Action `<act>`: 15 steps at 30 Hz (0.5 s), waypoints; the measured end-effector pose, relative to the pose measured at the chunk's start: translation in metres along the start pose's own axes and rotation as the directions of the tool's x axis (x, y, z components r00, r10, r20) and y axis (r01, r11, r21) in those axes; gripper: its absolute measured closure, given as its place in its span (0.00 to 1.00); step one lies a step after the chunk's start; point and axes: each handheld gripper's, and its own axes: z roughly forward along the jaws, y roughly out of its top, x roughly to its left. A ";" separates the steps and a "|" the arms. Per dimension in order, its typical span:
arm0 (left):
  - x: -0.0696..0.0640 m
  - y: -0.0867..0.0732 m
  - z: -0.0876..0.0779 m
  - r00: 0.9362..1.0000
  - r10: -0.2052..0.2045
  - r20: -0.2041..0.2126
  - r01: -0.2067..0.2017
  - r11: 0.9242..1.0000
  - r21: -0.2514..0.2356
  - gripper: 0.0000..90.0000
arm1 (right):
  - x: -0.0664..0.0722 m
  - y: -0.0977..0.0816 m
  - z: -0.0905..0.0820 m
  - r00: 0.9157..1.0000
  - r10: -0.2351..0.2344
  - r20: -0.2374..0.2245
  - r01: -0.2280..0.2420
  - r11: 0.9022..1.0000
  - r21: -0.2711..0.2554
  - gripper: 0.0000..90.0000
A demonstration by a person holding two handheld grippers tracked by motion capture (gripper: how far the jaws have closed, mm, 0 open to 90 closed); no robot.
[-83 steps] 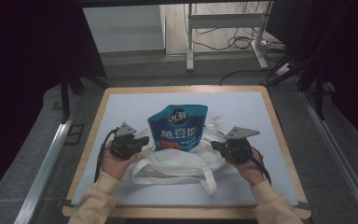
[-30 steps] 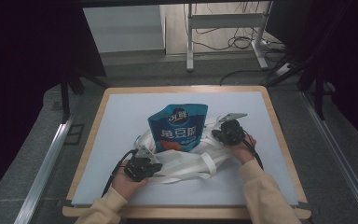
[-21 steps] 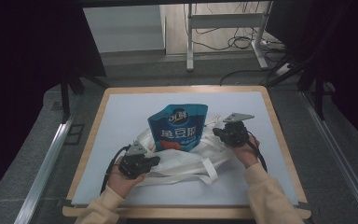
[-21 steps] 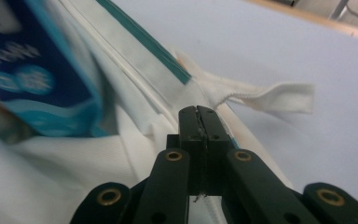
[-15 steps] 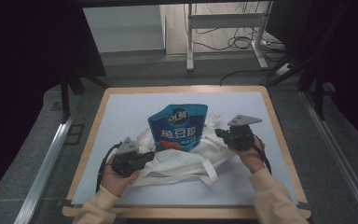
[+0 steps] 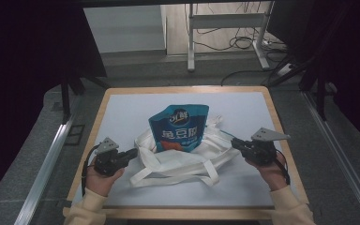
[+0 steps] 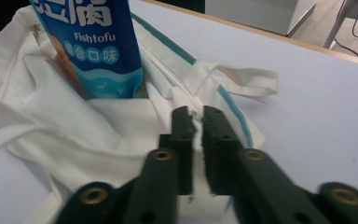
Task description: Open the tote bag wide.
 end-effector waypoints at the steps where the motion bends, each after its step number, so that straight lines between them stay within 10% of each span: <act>1: 0.000 0.000 0.000 1.000 0.000 0.000 0.000 1.000 0.000 0.96 | -0.001 -0.003 -0.003 1.000 0.003 0.002 -0.003 1.000 -0.004 0.72; 15: 0.020 -0.027 0.002 0.992 -0.038 -0.117 0.044 0.998 0.051 0.47 | -0.027 -0.053 -0.019 0.994 0.097 0.052 -0.100 0.993 0.056 0.47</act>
